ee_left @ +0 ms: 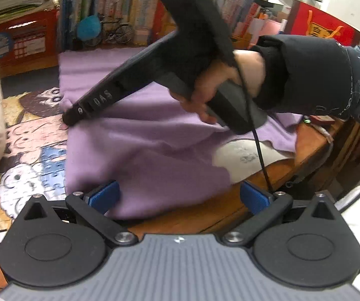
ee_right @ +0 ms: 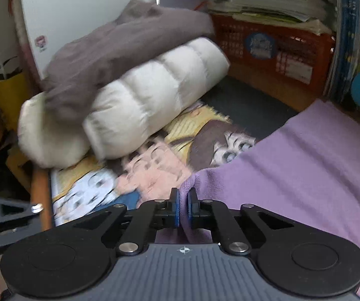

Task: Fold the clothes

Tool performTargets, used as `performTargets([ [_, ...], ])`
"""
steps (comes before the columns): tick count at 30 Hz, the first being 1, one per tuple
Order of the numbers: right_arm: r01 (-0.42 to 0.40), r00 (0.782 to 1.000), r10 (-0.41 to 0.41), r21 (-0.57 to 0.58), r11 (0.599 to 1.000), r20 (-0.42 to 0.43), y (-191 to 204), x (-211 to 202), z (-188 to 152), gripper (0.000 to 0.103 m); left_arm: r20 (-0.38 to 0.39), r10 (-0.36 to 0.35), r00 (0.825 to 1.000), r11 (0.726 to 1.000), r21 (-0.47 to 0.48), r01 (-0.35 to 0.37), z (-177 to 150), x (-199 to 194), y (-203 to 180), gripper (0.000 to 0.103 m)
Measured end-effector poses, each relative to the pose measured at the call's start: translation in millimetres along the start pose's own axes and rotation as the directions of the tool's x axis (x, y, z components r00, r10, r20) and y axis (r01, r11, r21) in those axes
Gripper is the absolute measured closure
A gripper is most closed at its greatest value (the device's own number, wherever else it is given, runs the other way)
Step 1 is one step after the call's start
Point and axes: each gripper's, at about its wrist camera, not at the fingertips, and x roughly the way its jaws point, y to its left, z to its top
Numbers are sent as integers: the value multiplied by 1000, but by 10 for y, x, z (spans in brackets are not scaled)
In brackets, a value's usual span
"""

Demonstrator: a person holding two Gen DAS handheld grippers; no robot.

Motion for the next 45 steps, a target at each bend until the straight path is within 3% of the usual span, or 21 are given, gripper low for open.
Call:
performTargets([
  [4,-32,999,29,83,996,32,-180,-66,77,88,-6,37,999,999,-9,-37,9,-24,67,0],
  [7,21,994,-28,70,997,107,-225,-502,-22,57,-15,67,998,998,0,-67,-1,-41,102,0],
  [9,77,987,-81,30,997,136,-235,-846,-209,56,-24,90,996,996,6,-90,-3,-50,120,0],
  [11,98,990,-99,17,995,98,-252,-1062,-436,56,-38,122,992,992,19,-121,-6,-60,126,0],
  [15,147,989,-144,98,984,-29,-392,-1290,-977,57,-95,223,970,975,48,-219,-34,-84,154,0],
  [17,154,988,-152,161,975,-27,-459,-1423,-1206,58,-112,242,964,970,24,-241,-31,-155,191,0],
  [21,133,989,-144,264,955,26,-519,-1770,-1410,57,24,195,981,981,-15,-195,206,-439,169,0],
  [23,103,979,-153,312,944,138,-558,-1946,-1450,52,142,80,987,997,-10,-80,386,-487,51,0],
  [25,122,963,-192,327,937,191,-598,-1968,-1467,52,203,-24,979,1000,17,21,535,-357,-135,0],
  [28,152,967,-205,296,943,155,-632,-1779,-1511,53,149,-62,987,998,17,60,676,93,-258,0],
  [30,192,970,-223,268,944,91,-665,-1687,-1576,54,51,-17,999,999,-29,19,685,384,-137,0],
  [32,235,964,-256,229,945,68,-718,-1751,-1676,55,-28,25,999,997,-77,-27,644,541,20,0],
  [35,346,934,-356,188,919,23,-851,-1934,-1829,47,-28,73,997,996,-40,-74,570,437,73,0],
  [37,402,910,-414,249,881,-3,-973,-2118,-1942,44,-52,145,988,989,14,-144,534,386,57,0],
  [39,425,890,-455,316,848,25,-983,-2381,-2025,42,-75,195,978,980,50,-192,509,346,46,0],
  [41,450,858,-509,374,811,71,-919,-2640,-2090,26,-92,218,972,975,60,-213,560,313,8,0],
  [42,464,834,-544,415,782,92,-891,-2781,-2130,17,-88,216,972,976,61,-211,610,289,-24,0],
  [45,426,777,-615,603,675,139,-946,-3195,-2303,15,-15,115,993,989,100,-113,912,226,-307,0],
])
